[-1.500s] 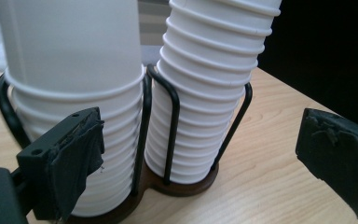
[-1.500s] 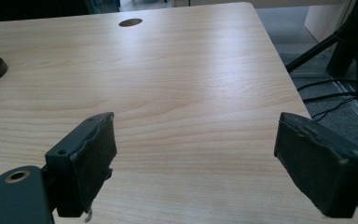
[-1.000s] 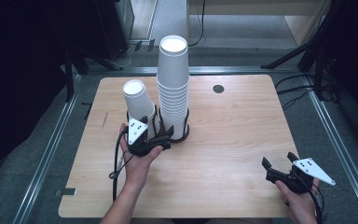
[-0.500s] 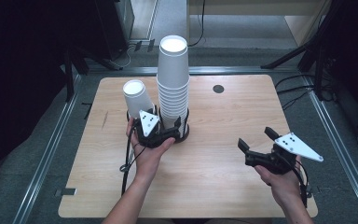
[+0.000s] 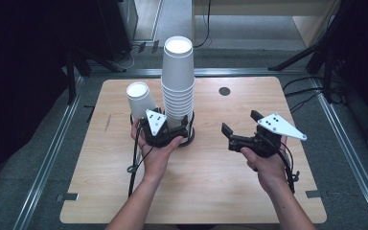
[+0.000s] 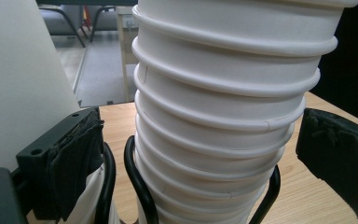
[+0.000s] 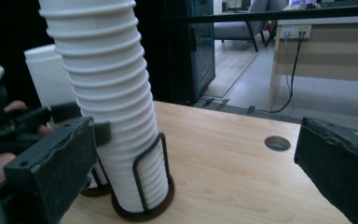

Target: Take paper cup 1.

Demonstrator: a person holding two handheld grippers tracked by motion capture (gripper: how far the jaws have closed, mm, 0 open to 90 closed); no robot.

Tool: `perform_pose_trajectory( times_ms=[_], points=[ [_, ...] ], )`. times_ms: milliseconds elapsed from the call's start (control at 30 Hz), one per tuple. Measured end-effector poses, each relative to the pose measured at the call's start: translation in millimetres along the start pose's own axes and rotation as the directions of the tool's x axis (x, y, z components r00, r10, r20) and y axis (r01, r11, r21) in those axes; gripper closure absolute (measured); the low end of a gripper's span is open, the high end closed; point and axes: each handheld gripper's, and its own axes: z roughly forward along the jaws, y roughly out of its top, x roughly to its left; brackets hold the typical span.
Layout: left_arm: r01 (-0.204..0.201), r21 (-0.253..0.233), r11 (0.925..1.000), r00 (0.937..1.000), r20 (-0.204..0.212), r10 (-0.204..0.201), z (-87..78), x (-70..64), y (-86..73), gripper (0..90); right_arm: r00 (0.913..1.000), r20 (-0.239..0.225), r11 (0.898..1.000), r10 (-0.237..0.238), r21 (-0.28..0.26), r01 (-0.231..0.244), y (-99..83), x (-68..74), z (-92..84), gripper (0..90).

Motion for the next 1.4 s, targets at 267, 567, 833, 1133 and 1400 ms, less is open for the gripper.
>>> perform_pose_trajectory(
  times_ms=[267, 567, 833, 1133, 1400],
  points=[
    [-0.006, -0.014, 0.9999, 1.0000, 0.001, 0.006, 3.4, -5.3, 1.4, 1.1, 0.9992, -0.040, 1.000, 0.011, -0.022, -0.012, 26.9, 20.9, 22.4, 0.0],
    [-0.007, -0.029, 0.9996, 0.9999, 0.012, 0.007, 8.6, -13.0, 3.3, 1.1, 0.9965, -0.084, 1.000, 0.004, -0.024, -0.006, 45.6, 47.0, 47.1, 0.0],
    [-0.011, -0.036, 0.9993, 0.9999, -0.001, 0.011, 16.2, -12.0, 3.4, 1.1, 0.9925, -0.120, 0.999, 0.025, -0.018, -0.028, 68.2, 57.4, 69.3, 0.0],
    [-0.013, -0.025, 0.9996, 0.9998, -0.013, 0.012, 24.3, -11.4, 0.3, 1.1, 0.9920, -0.124, 1.000, 0.021, -0.002, -0.021, 81.5, 75.0, 97.0, 0.0],
    [-0.035, -0.026, 0.9991, 0.9991, -0.027, 0.034, 29.3, -12.6, -0.6, 1.3, 0.9934, -0.109, 0.999, 0.037, 0.003, -0.037, 93.3, 85.1, 116.7, 0.0]
  ],
)
